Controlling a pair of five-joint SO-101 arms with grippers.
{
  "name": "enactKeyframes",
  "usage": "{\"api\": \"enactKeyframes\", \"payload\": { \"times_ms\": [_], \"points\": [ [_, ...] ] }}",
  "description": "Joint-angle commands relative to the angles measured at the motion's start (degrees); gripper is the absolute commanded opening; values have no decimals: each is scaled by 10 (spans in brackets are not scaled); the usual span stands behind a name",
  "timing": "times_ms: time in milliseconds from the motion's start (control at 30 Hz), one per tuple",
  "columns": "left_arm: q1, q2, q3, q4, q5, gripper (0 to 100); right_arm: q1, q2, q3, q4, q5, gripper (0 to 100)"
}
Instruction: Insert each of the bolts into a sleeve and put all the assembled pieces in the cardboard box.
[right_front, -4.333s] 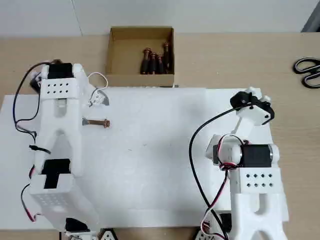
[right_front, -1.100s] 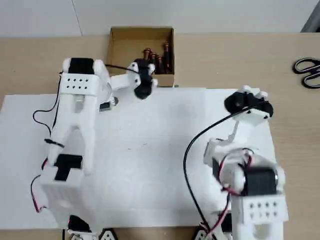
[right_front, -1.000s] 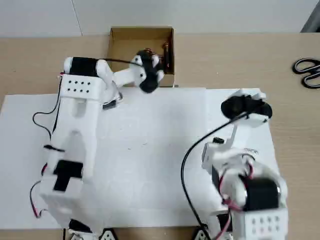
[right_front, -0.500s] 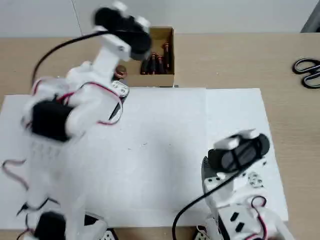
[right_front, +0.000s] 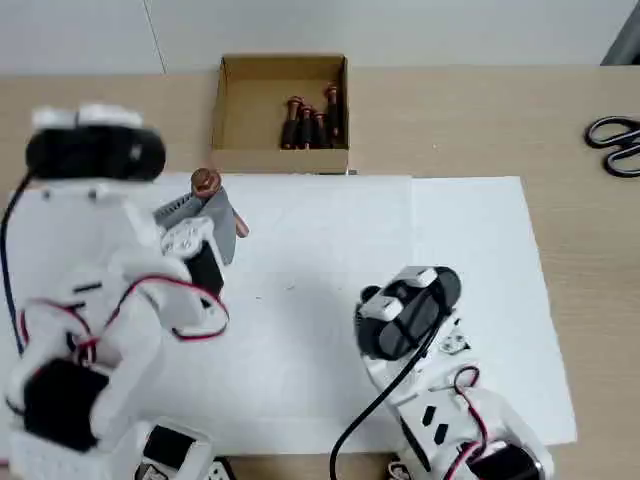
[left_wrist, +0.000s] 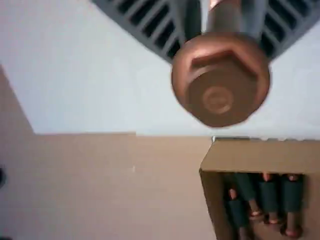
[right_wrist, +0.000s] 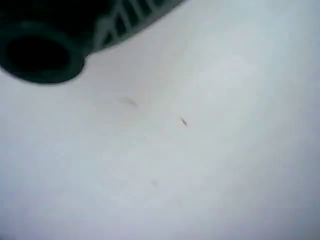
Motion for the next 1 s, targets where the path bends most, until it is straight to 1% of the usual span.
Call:
{"api": "enactKeyframes", "payload": {
  "times_ms": [0, 100, 167, 267, 400, 500, 667, 833, 967],
  "points": [
    [4, -127, 143, -113, 6, 6, -30, -2, 28, -64, -8, 4],
    [4, -233, 254, -175, 7, 6, -46, -2, 69, -95, -9, 4],
    [4, -302, 319, -200, 11, 6, -62, -2, 92, -124, -9, 4],
    [6, -393, 388, -207, 40, 6, -90, -2, 123, -164, -5, 4],
    [51, -479, 443, -205, 53, 6, -102, -2, 165, -204, -4, 4],
    [84, -469, 448, -199, 81, 6, -102, -2, 186, -240, -4, 4],
    [130, -470, 449, -198, 91, 6, -111, -2, 210, -276, 51, 4],
    [146, -470, 451, -196, 91, 6, -113, -2, 216, -286, 61, 4],
    [157, -470, 449, -162, 91, 6, -110, -2, 213, -286, 61, 4]
  ]
}}
